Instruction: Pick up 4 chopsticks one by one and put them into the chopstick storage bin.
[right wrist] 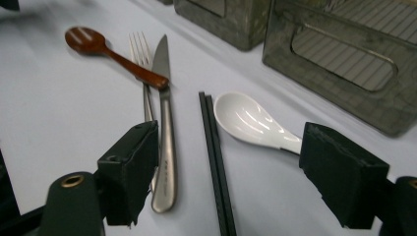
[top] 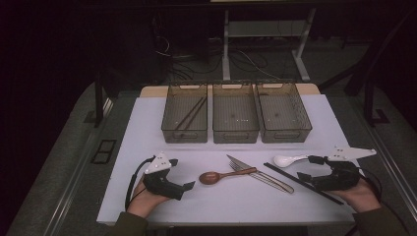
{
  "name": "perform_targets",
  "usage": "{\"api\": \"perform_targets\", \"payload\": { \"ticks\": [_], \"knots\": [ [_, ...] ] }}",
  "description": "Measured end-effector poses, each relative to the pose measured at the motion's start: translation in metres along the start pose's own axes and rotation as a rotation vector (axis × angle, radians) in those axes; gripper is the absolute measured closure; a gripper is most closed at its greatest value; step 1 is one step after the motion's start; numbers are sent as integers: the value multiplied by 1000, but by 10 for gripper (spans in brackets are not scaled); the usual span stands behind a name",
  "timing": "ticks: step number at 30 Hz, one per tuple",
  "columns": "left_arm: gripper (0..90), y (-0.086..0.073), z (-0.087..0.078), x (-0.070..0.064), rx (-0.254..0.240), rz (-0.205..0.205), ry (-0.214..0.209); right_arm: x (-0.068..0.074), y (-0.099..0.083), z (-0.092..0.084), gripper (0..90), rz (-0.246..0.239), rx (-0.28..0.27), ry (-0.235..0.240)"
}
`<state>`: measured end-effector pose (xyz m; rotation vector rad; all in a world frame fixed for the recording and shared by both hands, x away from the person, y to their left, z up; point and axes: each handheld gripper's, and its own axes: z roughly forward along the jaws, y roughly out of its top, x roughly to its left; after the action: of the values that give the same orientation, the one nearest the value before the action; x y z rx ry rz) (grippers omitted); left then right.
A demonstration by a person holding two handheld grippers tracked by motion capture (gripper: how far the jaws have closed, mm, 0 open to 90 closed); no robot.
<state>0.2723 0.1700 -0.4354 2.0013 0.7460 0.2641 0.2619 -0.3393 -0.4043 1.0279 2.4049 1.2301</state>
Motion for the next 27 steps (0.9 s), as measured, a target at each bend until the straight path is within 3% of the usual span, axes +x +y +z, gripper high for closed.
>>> {"api": "perform_targets", "payload": {
  "ticks": [6,14,21,27],
  "knots": [
    [0,0,1,0,-1,-1,-6,-5,-1,-5,268,-16,92,-32],
    [0,0,1,-1,1,-1,-12,-10,-2,-7,396,-19,208,-42],
    [0,1,1,0,-2,-5,-16,-14,-2,-9,514,2,286,-26],
    [0,1,1,-1,-1,-4,-17,-14,-3,-3,635,-21,357,-19]
  ]
}}
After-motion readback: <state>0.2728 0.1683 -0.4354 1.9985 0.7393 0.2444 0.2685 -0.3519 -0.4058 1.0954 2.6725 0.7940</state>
